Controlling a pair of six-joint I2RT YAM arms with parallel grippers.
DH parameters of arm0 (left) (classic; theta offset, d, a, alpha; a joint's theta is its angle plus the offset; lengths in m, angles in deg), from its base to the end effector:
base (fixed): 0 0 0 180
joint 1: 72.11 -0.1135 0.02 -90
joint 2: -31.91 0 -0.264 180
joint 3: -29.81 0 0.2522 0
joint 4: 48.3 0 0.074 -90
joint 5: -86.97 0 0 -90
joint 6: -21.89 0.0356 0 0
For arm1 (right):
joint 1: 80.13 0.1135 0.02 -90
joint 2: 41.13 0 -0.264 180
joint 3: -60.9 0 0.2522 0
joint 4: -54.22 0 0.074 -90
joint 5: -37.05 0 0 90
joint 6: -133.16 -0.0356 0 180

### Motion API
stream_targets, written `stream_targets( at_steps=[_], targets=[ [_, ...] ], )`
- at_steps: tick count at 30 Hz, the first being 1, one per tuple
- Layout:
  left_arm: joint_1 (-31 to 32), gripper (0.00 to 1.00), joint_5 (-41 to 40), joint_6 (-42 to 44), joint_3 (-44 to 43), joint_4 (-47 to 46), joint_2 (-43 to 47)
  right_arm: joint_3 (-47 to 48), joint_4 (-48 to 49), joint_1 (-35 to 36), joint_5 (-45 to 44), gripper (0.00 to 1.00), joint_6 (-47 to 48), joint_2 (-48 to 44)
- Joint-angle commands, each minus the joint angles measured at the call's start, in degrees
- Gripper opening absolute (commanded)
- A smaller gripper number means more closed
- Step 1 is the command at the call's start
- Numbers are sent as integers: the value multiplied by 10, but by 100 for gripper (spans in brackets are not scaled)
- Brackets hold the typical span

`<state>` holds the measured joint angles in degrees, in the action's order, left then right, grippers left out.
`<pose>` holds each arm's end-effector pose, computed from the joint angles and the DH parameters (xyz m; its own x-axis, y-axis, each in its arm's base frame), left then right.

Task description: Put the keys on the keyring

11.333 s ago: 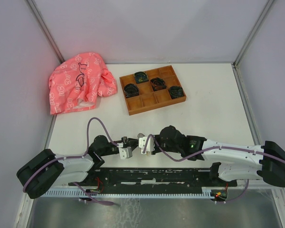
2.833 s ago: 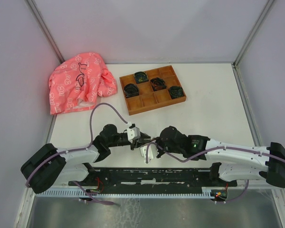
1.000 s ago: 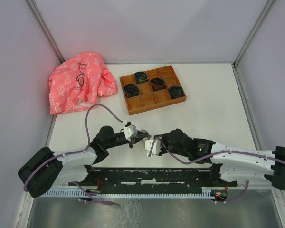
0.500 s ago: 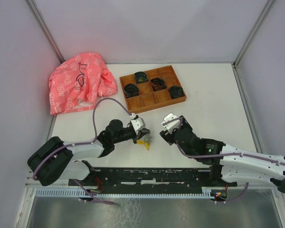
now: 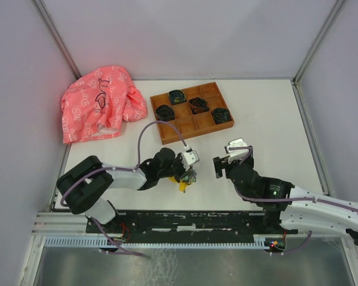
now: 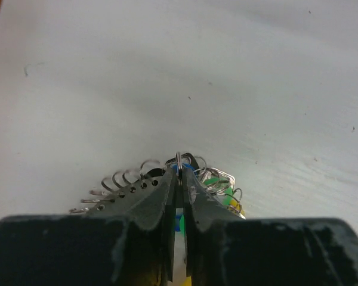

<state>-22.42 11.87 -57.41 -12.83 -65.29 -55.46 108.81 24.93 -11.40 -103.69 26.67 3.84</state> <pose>0.1761 -0.2217 0.1493 -0.1317 0.4326 -0.8919 0.9247 0.3779 0.0467 0.0879 0.1499 0.2702 -0.2503 -0.1479 -0.9568 -0.2784 0.9575 -0.0752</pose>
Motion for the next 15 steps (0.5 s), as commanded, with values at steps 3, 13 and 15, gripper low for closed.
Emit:
stream_targets(
  at_steps=[3, 13, 15],
  targets=[
    [35, 23, -18, 25, -47, 53, -11, -11, -10, -1, -38, 93, -46, -56],
    [36, 46, -148, -129, -39, 73, 126, 14, -92, -1, -90, 100, -78, -86],
    [33, 49, -185, -158, -32, 99, 168, 23, -114, -1, -103, 100, -93, -88]
  ],
)
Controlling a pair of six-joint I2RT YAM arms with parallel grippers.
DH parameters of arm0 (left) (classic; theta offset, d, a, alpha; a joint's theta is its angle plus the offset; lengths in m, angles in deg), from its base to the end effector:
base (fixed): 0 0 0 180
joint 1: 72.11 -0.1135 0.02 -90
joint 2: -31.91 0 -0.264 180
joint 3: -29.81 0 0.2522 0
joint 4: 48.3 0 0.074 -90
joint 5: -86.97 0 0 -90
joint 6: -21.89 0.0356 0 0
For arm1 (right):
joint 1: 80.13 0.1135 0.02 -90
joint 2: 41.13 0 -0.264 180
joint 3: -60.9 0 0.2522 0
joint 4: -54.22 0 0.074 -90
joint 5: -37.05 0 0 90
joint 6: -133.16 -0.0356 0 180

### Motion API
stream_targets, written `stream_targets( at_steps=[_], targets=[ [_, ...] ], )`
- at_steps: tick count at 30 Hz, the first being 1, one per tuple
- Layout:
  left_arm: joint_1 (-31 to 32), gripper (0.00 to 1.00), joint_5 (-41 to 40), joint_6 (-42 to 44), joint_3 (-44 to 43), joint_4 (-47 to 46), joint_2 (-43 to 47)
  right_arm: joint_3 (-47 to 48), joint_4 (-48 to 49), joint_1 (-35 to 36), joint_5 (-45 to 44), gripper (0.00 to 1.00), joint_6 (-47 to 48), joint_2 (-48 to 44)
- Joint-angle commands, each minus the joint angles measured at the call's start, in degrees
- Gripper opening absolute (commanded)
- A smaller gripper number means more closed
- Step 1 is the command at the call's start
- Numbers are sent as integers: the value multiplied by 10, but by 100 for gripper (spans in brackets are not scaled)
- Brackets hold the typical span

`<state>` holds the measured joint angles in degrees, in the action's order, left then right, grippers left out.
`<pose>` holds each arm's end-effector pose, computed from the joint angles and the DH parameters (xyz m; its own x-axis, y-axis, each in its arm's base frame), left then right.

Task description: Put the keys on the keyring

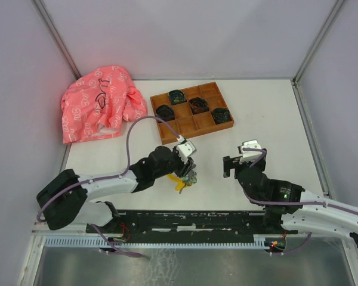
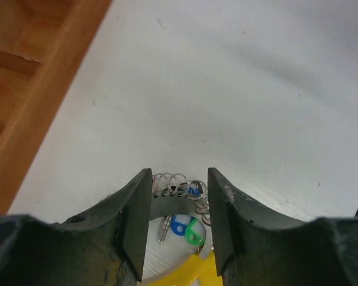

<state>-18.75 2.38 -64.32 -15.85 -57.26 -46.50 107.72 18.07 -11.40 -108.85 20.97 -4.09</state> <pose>0.1639 -0.2260 0.1915 -0.1840 0.3577 -0.9155 0.8644 0.5024 0.0225 0.0790 0.1216 0.2736 -0.2449 -0.0453 -0.9685 -0.1737 0.9848 -0.0022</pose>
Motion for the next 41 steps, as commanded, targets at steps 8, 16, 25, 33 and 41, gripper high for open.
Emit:
stream_targets(
  at_steps=[8, 16, 25, 33, 41],
  targets=[
    [-18, 100, -249, -211, 17, 217, 311, 47, -95, -1, -45, 100, -31, -62],
    [-17, 99, -368, -323, -5, 400, 575, 58, -141, -1, -19, 100, -13, -142],
    [-17, 99, -395, -330, -38, 506, 678, 66, -177, -1, -58, 100, -32, -139],
    [-17, 99, -389, -335, -28, 561, 692, 73, -182, -1, -61, 100, -37, -115],
    [-17, 99, -409, -323, -22, 556, 722, 73, -162, -1, -55, 100, -15, -113]
  ],
)
